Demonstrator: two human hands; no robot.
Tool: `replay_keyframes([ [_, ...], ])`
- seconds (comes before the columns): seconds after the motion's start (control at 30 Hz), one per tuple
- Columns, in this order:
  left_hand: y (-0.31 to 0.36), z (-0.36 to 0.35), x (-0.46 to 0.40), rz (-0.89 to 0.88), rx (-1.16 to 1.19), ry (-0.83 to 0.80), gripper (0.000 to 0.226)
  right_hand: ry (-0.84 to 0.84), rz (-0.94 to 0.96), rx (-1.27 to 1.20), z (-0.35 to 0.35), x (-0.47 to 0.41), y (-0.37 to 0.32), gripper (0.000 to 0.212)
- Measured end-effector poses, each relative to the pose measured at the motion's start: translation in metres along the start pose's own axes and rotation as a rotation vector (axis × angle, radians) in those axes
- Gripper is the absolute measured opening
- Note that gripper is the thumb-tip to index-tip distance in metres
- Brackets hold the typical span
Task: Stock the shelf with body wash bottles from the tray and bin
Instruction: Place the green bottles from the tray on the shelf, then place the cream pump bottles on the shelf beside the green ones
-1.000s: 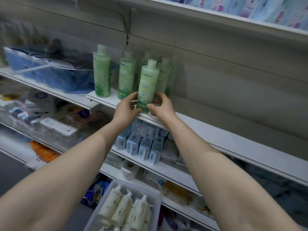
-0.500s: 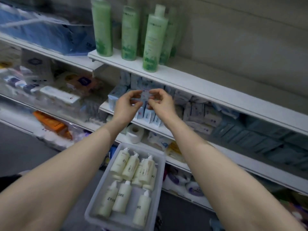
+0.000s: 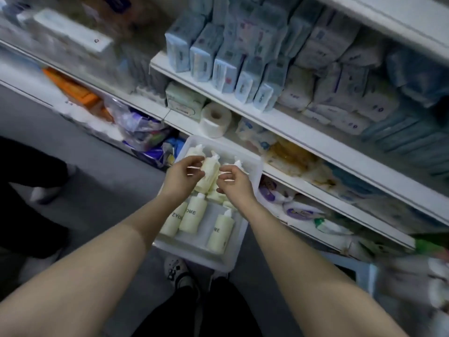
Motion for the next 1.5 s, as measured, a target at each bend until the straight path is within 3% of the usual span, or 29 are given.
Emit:
replay_keyframes([
  [0.13, -0.081, -0.015, 0.015, 0.225, -0.004, -0.019, 0.04, -0.095, -0.154, 0.022, -0.025, -0.013, 0.062, 0.027],
  [0.33, -0.176, -0.05, 0.029, 0.396, -0.072, -0.066, 0.054, -0.193, -0.357, 0.015, -0.059, -0.039, 0.154, 0.024],
  [0.47, -0.222, -0.075, 0.036, 0.448, -0.122, -0.105, 0.061, -0.249, -0.479, 0.018, -0.081, -0.059, 0.202, 0.058],
  [0.57, -0.239, -0.088, 0.034, 0.42, -0.198, -0.116, 0.064, -0.23, -0.508, 0.008, -0.089, -0.074, 0.219, 0.073],
  [0.7, -0.254, -0.096, 0.028, 0.402, -0.274, -0.087, 0.067, -0.202, -0.536, -0.048, -0.102, -0.095, 0.228, 0.077],
  [0.87, -0.264, -0.093, 0.027, 0.389, -0.37, -0.011, 0.066, -0.173, -0.538, -0.079, -0.118, -0.126, 0.259, 0.115],
  [0.97, -0.261, -0.088, 0.024, 0.364, -0.323, 0.027, 0.058, -0.146, -0.55, -0.049, -0.116, -0.118, 0.241, 0.106],
  [1.07, -0.264, -0.086, 0.022, 0.371, -0.285, 0.009, 0.051, -0.177, -0.564, -0.002, -0.115, -0.116, 0.242, 0.062],
  [1.13, -0.267, -0.092, 0.022, 0.384, -0.288, -0.049, 0.053, -0.207, -0.575, 0.029, -0.113, -0.115, 0.247, 0.048],
  [1.23, -0.273, -0.106, 0.021, 0.429, -0.286, -0.187, 0.064, -0.235, -0.589, 0.043, -0.114, -0.105, 0.252, 0.056],
  [1.4, -0.266, -0.109, 0.028, 0.516, -0.081, -0.323, 0.077, -0.343, -0.594, -0.118, -0.111, -0.081, 0.243, 0.056],
  [1.5, -0.247, -0.107, 0.035, 0.529, 0.013, -0.367, 0.076, -0.438, -0.566, -0.183, -0.105, -0.068, 0.223, 0.072],
])
Point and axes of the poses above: each hand's wrist, its own x-axis away from the middle knuckle, its own z-axis out of the back of the hand, y = z × x, the point moved 10 cm from there along -x, towards the middle knuckle, and after that the axes turned 13 degrees about -y, right-handed, at the moved point
